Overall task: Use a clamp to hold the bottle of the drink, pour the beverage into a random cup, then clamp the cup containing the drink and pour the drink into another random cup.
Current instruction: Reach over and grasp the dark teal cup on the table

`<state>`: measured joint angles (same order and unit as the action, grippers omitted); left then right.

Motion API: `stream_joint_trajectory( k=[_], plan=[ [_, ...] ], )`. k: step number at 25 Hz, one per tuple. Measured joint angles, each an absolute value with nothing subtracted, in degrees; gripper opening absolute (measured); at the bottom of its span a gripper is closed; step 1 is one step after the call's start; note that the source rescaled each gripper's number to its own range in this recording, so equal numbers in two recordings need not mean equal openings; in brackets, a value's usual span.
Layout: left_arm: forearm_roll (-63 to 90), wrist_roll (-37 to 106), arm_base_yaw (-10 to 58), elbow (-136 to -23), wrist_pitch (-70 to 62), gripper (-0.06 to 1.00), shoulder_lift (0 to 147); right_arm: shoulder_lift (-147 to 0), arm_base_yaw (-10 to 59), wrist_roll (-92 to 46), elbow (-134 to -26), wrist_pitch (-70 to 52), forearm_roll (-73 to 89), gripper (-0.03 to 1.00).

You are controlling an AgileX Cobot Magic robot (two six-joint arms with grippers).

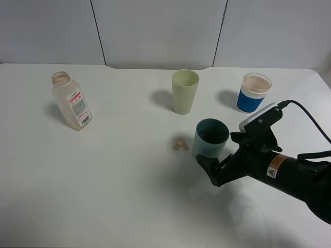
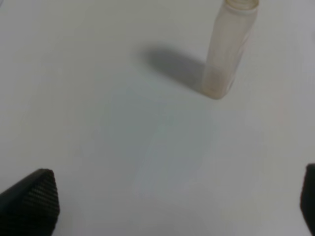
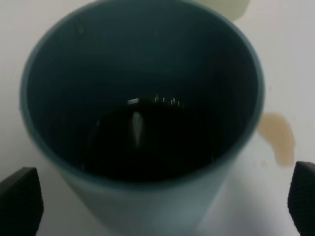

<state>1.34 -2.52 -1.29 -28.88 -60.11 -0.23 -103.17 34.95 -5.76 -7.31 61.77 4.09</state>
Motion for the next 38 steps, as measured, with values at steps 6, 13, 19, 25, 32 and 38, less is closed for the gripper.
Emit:
stream_joint_trajectory(
  k=[6,13,19,25,32,38],
  plan=[
    [1.3,-2.5,-1.3,-28.9,-60.1,1.0,-0.2,-108.5,34.9,-6.0,-7.3,69.1,4.0,1.0],
    [1.3,-2.5,-1.3,-28.9,-60.1,1.0,-0.2,-113.1,34.9,-7.6,-7.3,69.2,3.5,1.0],
    [1.3,-2.5,-1.3,-28.9,-60.1,1.0,-0.2,-113.5,34.9,-9.1,-8.8,69.2,2.2,1.0],
    [1.3,-2.5,-1.3,-28.9,-60.1,1.0,-0.2,-113.6,34.9,-9.3,-11.8,69.3,1.2,1.0],
    [1.3,-2.5,-1.3,-28.9,-60.1,1.0,-0.2,-113.9,34.9,-10.6,-12.9,69.4,0.0,1.0],
    [1.3,-2.5,-1.3,-28.9,-60.1,1.0,-0.2,-114.7,34.9,-10.6,-12.9,69.4,0.0,0.04]
  ],
)
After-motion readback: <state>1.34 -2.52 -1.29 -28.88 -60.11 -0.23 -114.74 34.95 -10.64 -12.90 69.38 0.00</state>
